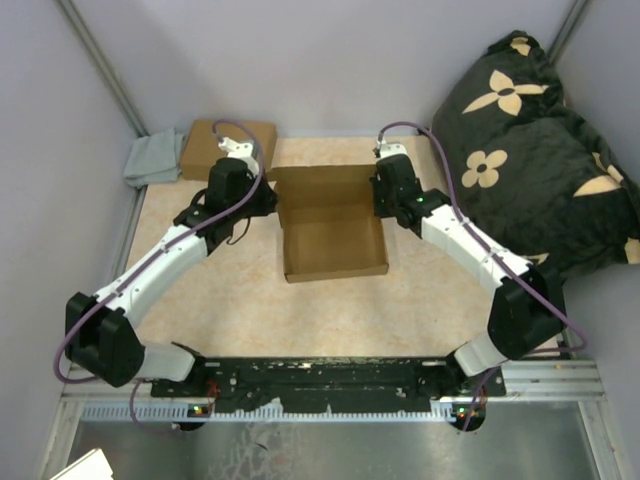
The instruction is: Fold the paper box
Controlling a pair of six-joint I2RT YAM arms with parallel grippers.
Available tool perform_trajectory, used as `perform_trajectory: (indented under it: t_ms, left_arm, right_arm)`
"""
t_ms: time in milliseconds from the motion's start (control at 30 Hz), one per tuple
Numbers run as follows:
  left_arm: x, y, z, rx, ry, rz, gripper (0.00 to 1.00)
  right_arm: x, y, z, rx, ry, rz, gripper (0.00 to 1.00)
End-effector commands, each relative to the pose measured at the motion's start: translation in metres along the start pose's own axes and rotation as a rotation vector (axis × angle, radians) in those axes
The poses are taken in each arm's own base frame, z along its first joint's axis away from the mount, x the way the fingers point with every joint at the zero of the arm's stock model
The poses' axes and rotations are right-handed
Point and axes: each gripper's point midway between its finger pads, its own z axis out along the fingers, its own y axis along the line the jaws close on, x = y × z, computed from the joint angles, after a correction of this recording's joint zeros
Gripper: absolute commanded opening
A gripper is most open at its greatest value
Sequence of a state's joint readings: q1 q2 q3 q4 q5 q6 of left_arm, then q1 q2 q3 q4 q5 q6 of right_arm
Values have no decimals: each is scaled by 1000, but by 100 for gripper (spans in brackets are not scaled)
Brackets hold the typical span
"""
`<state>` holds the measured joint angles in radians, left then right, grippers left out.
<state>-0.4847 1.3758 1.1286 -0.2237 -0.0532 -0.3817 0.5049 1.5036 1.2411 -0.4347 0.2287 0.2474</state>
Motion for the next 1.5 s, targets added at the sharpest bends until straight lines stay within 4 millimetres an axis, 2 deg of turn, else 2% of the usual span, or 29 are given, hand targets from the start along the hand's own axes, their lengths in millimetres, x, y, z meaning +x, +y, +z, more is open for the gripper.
perform_trajectory:
  t_ms: [0, 233, 433, 800, 933, 1100, 1267, 1400, 1467]
  left_arm:
    - [8, -22, -9, 97, 21, -78, 1]
    - [-10, -46, -16, 194, -16, -167, 4]
    - [-15, -51, -9, 200, -10, -189, 4]
    - [-35, -55, -9, 199, -42, -164, 6]
    - [-23, -55, -7, 210, -3, -158, 6]
    - [6, -40, -10, 170, 53, -130, 7]
    - [24, -22, -22, 108, 89, -92, 11]
    - [42, -17, -31, 107, 119, -96, 17]
    - [50, -19, -35, 116, 136, -97, 20]
  right_arm:
    - [0, 19, -11, -68, -31, 31, 14]
    - [-2, 15, -16, -50, -38, 27, 14]
    - [-16, 17, -16, -37, -38, 9, 14]
    - [-20, 21, -12, -42, -13, 2, 15]
    - [-15, 19, -13, -41, 0, -1, 15]
    - [-8, 18, -18, -46, 12, 11, 16]
    - [15, 16, -28, -59, 67, 15, 18]
    - [41, 9, -36, -54, 112, 27, 21]
    - [53, 6, -42, -54, 131, 31, 27]
